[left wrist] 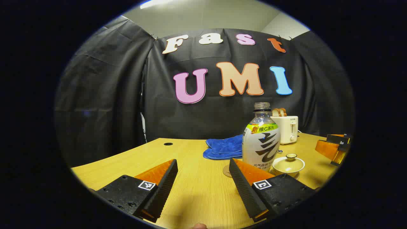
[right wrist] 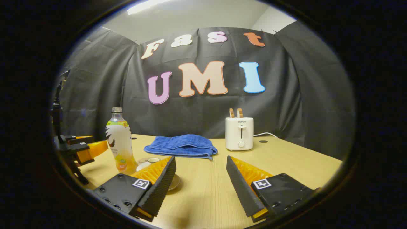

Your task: Open the teacup lid with one hand, grasp the water bottle and pour water into the teacup with the other hand; after pouring, place the water bottle on the coaster and then close the teacup lid.

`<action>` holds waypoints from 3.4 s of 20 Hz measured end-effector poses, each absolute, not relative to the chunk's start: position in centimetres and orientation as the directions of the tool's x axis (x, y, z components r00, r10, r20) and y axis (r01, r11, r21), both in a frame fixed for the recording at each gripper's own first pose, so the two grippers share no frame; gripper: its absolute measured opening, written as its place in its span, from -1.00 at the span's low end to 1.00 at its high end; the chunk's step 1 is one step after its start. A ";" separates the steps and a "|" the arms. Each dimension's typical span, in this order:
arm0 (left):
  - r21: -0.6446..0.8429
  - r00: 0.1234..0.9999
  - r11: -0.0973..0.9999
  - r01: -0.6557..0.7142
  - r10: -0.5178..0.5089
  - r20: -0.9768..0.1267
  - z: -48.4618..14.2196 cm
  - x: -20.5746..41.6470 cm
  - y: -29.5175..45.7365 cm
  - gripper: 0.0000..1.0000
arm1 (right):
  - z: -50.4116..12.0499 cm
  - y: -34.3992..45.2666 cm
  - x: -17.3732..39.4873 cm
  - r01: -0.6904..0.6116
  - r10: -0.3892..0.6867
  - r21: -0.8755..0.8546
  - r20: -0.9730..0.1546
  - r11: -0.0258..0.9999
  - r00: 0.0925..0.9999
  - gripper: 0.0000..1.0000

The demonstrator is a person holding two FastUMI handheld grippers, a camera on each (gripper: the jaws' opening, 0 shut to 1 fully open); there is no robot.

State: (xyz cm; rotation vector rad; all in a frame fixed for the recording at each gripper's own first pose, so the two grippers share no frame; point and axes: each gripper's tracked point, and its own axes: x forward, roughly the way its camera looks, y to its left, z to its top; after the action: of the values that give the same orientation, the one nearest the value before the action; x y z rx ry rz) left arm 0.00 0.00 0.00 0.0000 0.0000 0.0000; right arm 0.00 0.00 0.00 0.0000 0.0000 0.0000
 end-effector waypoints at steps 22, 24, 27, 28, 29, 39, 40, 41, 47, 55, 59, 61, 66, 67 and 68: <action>0.004 1.000 1.000 0.004 -0.004 0.002 0.2 -0.1 -0.1 0.90 | -0.4 0.7 0.4 -0.023 0.023 0.000 -0.021 1.000 1.000 0.99; 0.004 1.000 1.000 0.004 -0.004 0.002 0.2 0.0 -0.1 0.90 | -0.1 1.8 0.7 -0.067 0.067 0.009 -0.036 0.998 0.997 0.98; 0.004 1.000 1.000 0.017 -0.017 0.002 0.2 0.1 -0.3 0.90 | 1.1 2.9 1.3 -0.102 0.102 -0.012 -0.035 0.995 0.994 0.95; 0.003 1.000 1.000 0.017 -0.017 0.002 0.2 -0.1 -0.3 0.90 | 1.2 3.6 1.4 -0.120 0.119 -0.019 -0.042 0.993 0.992 0.94; 0.003 1.000 1.000 0.017 -0.017 0.001 0.2 0.0 -0.3 0.90 | 1.4 4.4 1.6 -0.142 0.141 -0.019 -0.049 0.990 0.989 0.94; 0.003 1.000 1.000 0.018 -0.018 -0.001 0.3 0.0 -0.2 0.90 | 0.1 9.6 3.6 -0.259 0.249 -0.077 -0.125 0.963 0.960 0.94; 0.003 1.000 1.000 0.018 -0.018 -0.001 0.3 0.0 -0.3 0.90 | -0.3 9.8 3.7 -0.262 0.249 -0.084 -0.135 0.962 0.959 1.00; 0.003 1.000 1.000 0.018 -0.018 -0.001 0.3 0.0 -0.2 0.90 | -0.5 9.9 3.8 -0.262 0.249 -0.089 -0.141 0.961 0.958 1.00; 0.004 1.000 1.000 0.018 -0.018 -0.002 0.3 0.0 -0.2 0.89 | -2.0 10.4 4.6 -0.269 0.244 -0.126 -0.184 0.955 0.952 0.89; 0.004 1.000 1.000 0.018 -0.018 -0.004 0.3 -0.1 -0.2 0.90 | -2.9 11.3 4.9 -0.298 0.266 -0.127 -0.219 0.946 0.939 0.43; 0.004 1.000 1.000 0.018 -0.018 -0.004 0.4 -0.1 -0.2 0.90 | -3.4 11.2 5.1 -0.302 0.265 -0.128 -0.246 0.945 0.932 0.35; 0.003 1.000 1.000 0.018 -0.018 -0.004 0.4 -0.1 -0.2 0.89 | -3.6 11.7 5.3 -0.317 0.281 -0.122 -0.245 0.941 0.928 0.35; 0.004 1.000 1.000 0.018 -0.018 -0.005 0.4 -0.2 -0.2 0.90 | -3.3 12.0 6.0 -0.307 0.268 -0.181 -0.209 0.934 0.940 -0.18; 0.003 1.000 1.000 0.018 -0.018 -0.006 0.4 -0.1 -0.2 0.90 | -3.3 11.9 5.5 -0.314 0.273 -0.179 -0.220 0.932 0.936 -0.23; 0.004 1.000 1.000 0.018 -0.018 -0.006 0.3 -0.2 -0.2 0.90 | -3.0 11.8 5.4 -0.317 0.278 -0.172 -0.216 0.933 0.936 -0.28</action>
State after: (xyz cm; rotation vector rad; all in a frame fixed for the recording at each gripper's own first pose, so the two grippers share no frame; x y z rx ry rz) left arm -0.17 -0.24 0.31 0.0039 0.0062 -0.0183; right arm 5.43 11.81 -3.01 -0.2069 0.1906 0.3067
